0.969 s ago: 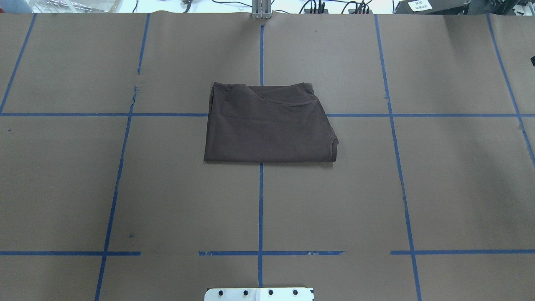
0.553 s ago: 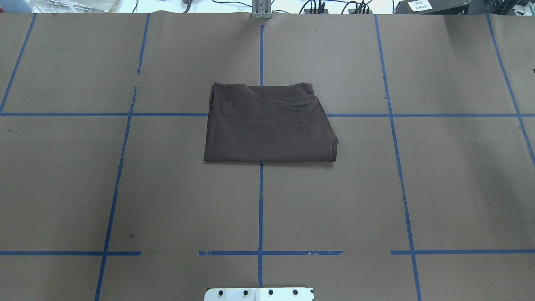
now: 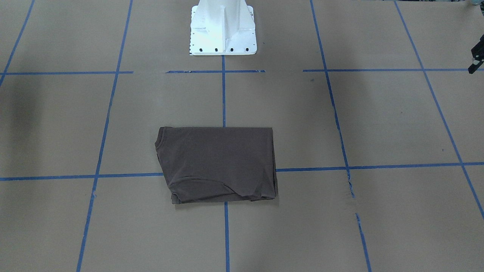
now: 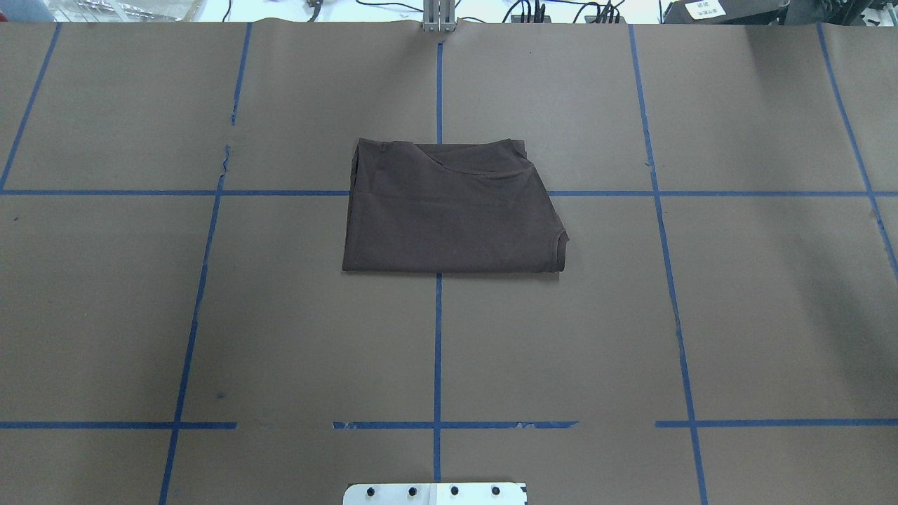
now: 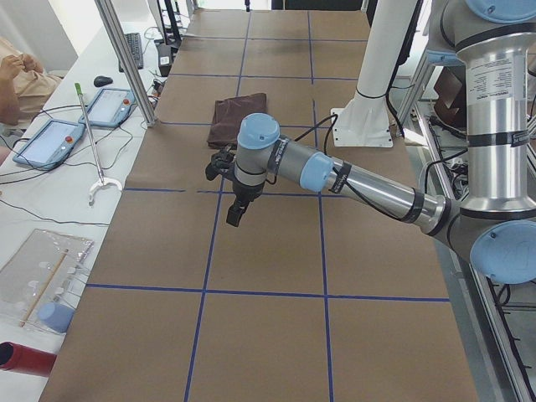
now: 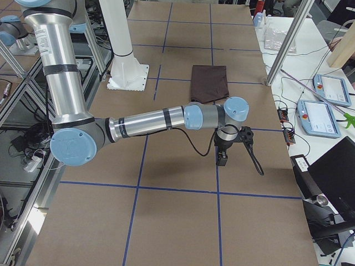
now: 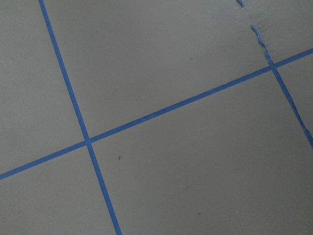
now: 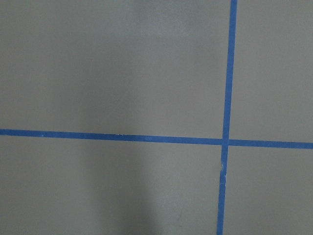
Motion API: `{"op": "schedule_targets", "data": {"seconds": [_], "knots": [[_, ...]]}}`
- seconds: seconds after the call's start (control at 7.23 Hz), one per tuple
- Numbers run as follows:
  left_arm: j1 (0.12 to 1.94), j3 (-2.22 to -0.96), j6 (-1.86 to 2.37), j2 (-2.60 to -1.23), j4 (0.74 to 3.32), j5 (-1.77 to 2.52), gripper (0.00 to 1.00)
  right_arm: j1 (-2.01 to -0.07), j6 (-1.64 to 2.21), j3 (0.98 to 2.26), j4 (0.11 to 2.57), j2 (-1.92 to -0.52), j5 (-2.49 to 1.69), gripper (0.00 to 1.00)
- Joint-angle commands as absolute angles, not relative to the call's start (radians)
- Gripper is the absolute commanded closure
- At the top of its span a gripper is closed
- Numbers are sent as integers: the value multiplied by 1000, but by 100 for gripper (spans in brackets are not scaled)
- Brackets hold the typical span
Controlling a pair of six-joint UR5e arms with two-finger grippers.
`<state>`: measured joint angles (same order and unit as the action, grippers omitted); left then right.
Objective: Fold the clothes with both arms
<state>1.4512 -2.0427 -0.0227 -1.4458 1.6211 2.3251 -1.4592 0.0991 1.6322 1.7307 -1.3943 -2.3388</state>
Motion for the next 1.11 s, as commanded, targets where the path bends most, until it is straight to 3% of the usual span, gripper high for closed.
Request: {"op": "schedule_targets", "data": {"seconds": [0.0, 0.28, 0.97], "knots": [[1450, -1937, -8, -1448, 1626, 2328, 1, -1463, 97, 1649, 1730, -1402, -2347, 0], [1456, -1792, -14, -1459, 1626, 2364, 0, -1488, -16, 1641, 1730, -1443, -2355, 0], [1509, -1799, -14, -1466, 1620, 2462, 1, -1534, -41, 1648, 1730, -1496, -2365, 0]]}}
